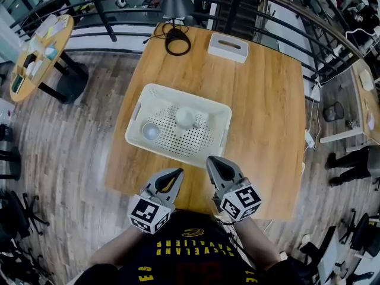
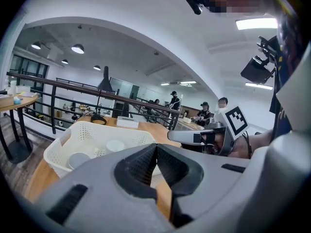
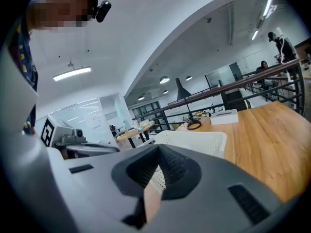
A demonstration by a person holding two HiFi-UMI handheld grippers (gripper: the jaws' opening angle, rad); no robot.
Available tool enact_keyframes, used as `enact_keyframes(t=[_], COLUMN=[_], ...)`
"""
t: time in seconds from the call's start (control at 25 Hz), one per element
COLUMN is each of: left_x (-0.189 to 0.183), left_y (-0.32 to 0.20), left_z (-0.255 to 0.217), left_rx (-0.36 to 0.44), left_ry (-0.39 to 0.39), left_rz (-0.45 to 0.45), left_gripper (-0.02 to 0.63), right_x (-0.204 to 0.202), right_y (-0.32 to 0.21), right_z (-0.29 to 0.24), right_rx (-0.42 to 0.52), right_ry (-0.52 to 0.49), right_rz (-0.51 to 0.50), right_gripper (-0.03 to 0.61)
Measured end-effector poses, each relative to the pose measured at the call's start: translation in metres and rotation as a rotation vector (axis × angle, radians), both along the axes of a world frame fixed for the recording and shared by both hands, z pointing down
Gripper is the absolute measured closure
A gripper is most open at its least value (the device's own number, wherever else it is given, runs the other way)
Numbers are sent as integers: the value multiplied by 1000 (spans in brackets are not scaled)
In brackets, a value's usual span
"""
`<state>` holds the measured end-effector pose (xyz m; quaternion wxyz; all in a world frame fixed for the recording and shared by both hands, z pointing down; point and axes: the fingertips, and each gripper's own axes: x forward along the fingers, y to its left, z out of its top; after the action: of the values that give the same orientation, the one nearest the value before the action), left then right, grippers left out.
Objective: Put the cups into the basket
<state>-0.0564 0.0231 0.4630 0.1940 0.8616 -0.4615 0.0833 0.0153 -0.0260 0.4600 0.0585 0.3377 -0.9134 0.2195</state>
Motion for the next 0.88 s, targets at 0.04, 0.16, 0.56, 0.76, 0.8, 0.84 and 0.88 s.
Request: enact_keyframes(t=[0.04, 0.16, 0.56, 0.76, 0.8, 0.84, 0.88], left_x=[5, 16, 45, 51, 51, 50, 49], left_y=[1, 4, 12, 16, 15, 13, 11], left_z=[0, -3, -8, -10, -10, -11, -13], left_rx=[-2, 0, 7, 4, 6, 10, 16], left_ry=[0, -6, -20, -27, -27, -26, -24], left_rz=[0, -5, 7, 44, 51, 59, 67], left_gripper=[603, 603, 603, 603, 603, 603, 603], right_x=[2, 7, 28, 37, 38, 38, 37], right_y=[4, 15, 38, 41, 41, 41, 40], right_z=[-1, -4, -22, -19, -20, -22, -25], right_rx=[4, 20, 91, 32, 29, 32, 40], right_ry=[0, 5, 19, -11, -18, -24, -28], right_rz=[-4, -3, 9, 49, 59, 68, 77], right_gripper=[566, 566, 565, 565, 565, 565, 565])
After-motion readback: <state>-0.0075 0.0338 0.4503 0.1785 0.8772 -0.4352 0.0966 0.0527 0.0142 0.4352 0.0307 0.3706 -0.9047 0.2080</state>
